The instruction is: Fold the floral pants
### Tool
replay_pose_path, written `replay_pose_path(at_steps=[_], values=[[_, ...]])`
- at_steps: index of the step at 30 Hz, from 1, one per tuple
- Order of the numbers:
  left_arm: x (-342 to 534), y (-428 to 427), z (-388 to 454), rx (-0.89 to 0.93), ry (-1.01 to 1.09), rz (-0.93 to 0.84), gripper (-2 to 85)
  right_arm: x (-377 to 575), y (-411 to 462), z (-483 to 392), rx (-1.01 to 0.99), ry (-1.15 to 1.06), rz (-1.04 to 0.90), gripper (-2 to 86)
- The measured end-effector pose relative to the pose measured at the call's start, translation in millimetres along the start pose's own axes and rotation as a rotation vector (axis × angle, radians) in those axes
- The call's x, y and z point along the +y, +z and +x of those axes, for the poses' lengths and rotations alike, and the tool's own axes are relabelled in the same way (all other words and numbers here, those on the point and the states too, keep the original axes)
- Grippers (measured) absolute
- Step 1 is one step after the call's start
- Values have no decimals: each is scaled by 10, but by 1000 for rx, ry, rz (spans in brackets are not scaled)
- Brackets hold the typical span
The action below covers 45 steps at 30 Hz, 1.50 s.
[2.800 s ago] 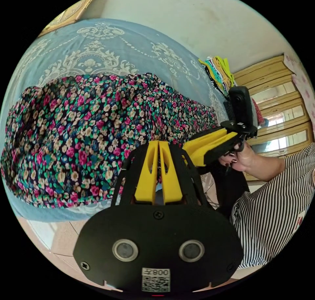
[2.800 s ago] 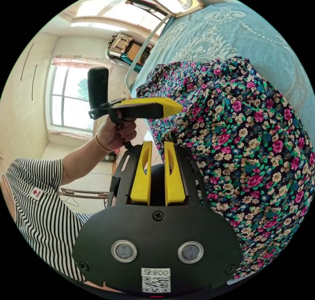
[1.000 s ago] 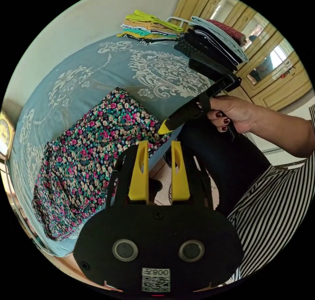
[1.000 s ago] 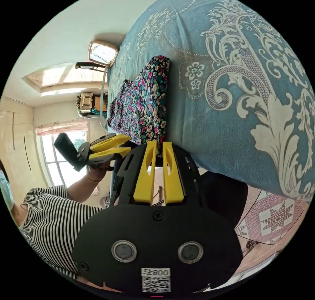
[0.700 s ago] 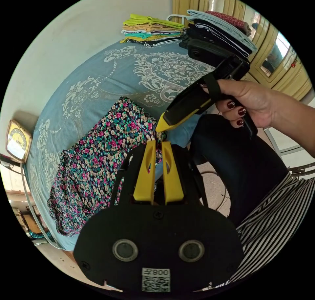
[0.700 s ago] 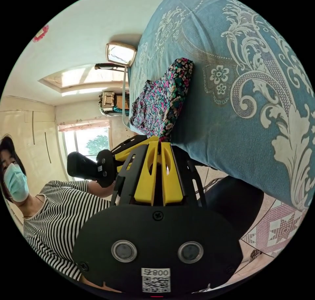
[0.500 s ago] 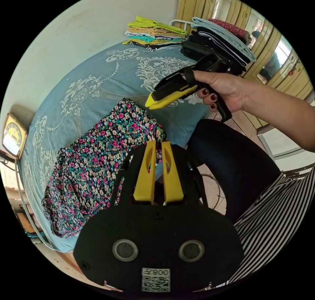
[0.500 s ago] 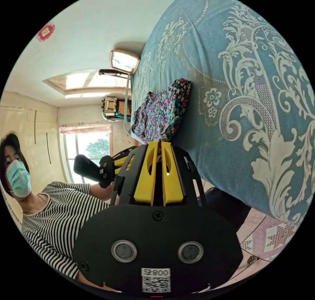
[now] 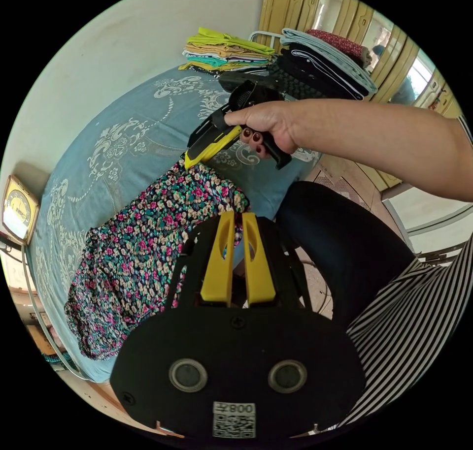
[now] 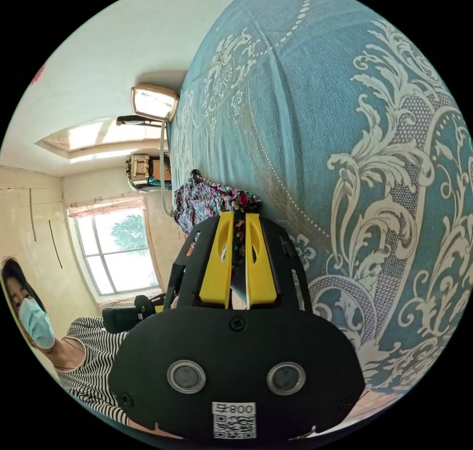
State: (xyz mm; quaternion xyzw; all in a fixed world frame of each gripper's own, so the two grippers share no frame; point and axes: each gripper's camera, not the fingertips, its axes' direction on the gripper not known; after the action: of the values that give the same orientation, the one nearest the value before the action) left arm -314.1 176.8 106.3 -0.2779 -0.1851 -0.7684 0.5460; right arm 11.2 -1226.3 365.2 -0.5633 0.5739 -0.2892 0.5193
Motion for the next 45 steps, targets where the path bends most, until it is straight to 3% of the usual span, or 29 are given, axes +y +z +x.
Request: replay_pose_path(at_steps=[14,21,32,45], values=[[323,-325,242,131,196,68,26,826,-872,478,-60,90,174,17],[948,-538,-285,174,110,121,26,951,-748,389,-136,80,233,18],[3167,-1243,-2488,270,-446,405,27,-101,677,-1121,-229,-218,94,19],[5403,-1193,-4302,211,-804,409,27,-1289,2983,-2073,-105,-308,-178,19]])
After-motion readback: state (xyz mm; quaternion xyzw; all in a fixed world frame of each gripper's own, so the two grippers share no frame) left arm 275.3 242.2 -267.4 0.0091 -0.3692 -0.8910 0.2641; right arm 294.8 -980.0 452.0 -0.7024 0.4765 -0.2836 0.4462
